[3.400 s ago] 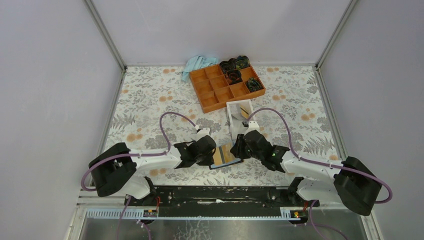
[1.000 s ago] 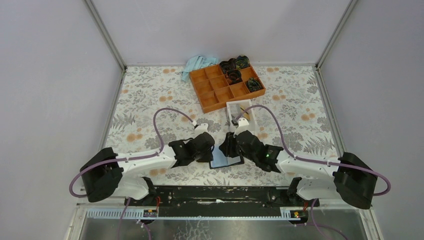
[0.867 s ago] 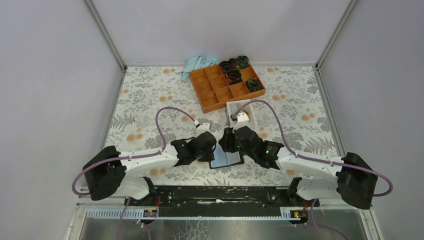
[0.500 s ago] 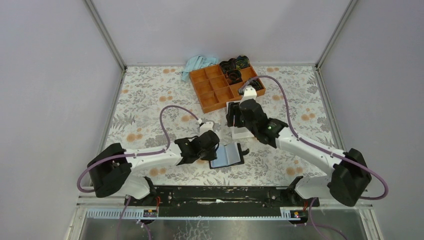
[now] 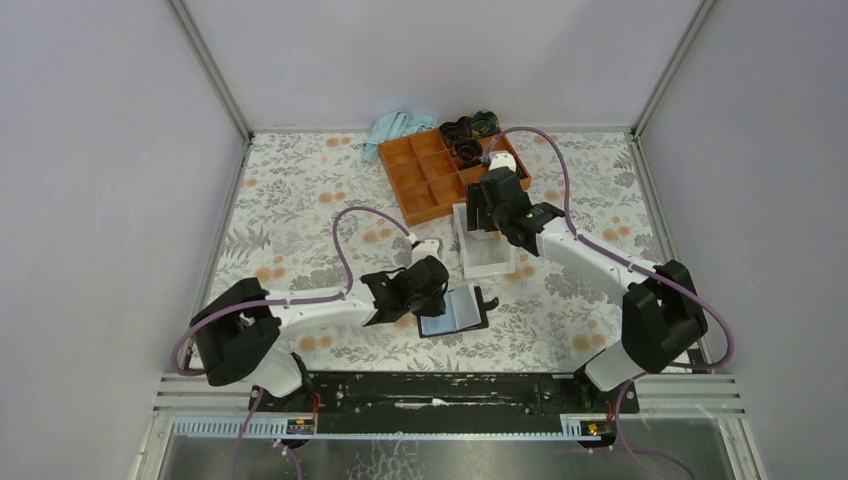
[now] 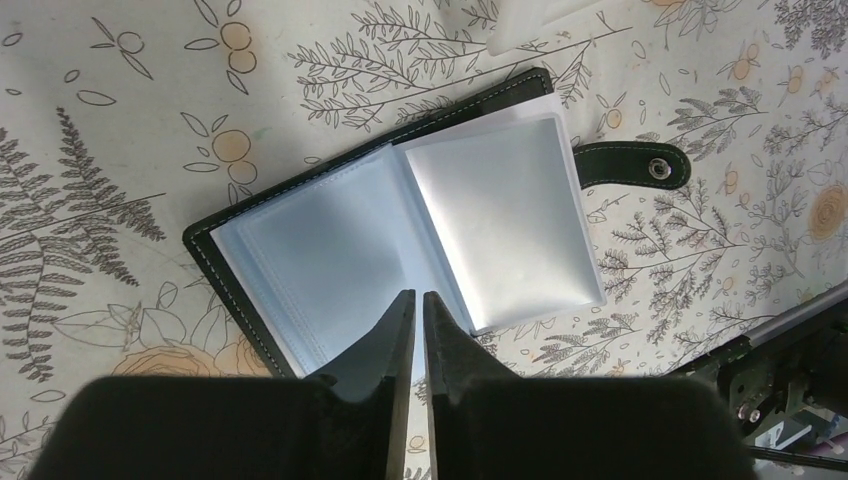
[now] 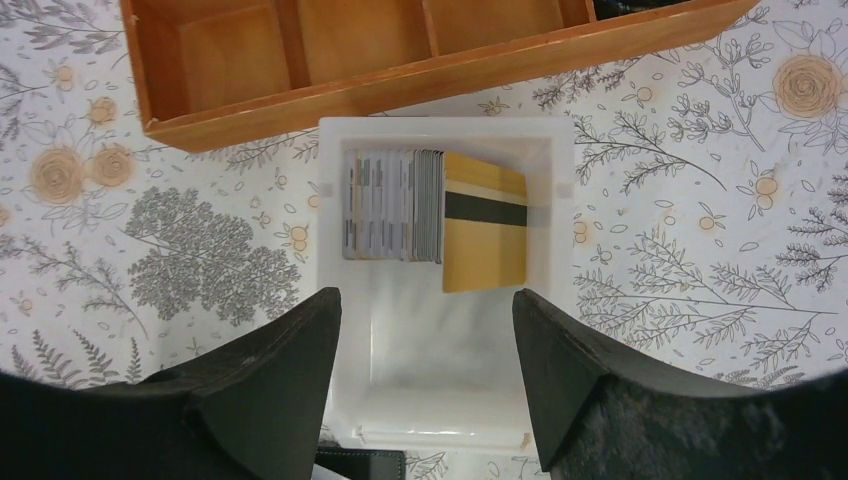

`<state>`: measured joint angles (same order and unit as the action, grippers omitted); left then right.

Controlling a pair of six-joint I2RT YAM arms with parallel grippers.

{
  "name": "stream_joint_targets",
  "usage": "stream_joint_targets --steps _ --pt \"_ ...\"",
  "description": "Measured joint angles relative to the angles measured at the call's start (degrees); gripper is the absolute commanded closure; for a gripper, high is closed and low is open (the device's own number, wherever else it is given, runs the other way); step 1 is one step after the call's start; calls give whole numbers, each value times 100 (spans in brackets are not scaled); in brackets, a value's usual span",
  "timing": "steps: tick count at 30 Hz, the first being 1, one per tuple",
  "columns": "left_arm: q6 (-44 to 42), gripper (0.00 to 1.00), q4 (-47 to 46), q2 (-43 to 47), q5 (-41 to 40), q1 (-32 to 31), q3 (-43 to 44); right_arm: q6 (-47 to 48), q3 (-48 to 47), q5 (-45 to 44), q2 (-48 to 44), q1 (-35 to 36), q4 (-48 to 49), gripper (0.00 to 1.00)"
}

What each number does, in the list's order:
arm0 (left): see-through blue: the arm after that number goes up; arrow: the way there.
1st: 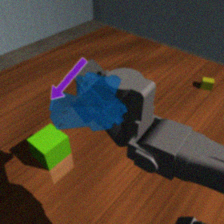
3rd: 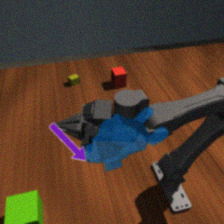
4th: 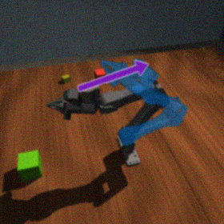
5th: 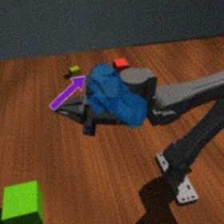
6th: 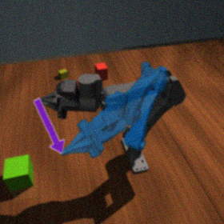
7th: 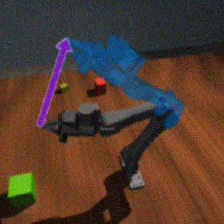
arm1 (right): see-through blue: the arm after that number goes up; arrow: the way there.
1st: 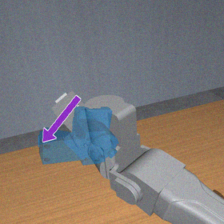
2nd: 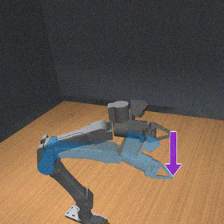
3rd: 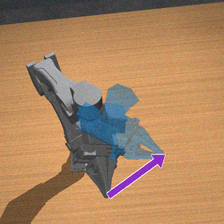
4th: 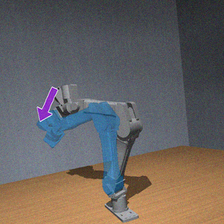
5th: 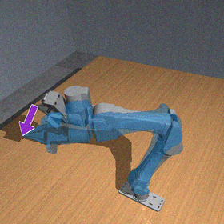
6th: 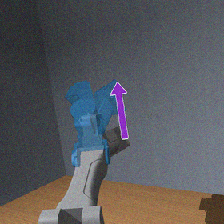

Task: Put the credit cards into the card holder
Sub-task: Pick up the credit card from the storage box.

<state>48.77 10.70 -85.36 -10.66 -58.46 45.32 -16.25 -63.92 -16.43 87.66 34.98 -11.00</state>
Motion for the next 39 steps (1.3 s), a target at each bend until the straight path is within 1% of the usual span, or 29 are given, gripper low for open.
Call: stream_joint_targets --steps 16,28,31,33,37,39 --pt "-48 86 -214 -702 321 -7 481 105 -260 658 765 -549 -52 29" --pt "-68 86 -254 -997 428 -55 542 33 -260 1244 1108 -804 26 31" --pt "-70 86 -256 -1010 433 -70 542 -33 -260 1427 1152 -887 83 34" --pt "-70 86 -258 -1016 435 -72 542 -70 -260 1532 1154 -935 133 38" --pt "-72 86 -291 -1019 444 -76 542 -162 -258 1720 1165 -1014 197 51" --pt "-72 86 -323 -1019 448 -76 542 -210 -254 1794 1176 -1043 232 54"
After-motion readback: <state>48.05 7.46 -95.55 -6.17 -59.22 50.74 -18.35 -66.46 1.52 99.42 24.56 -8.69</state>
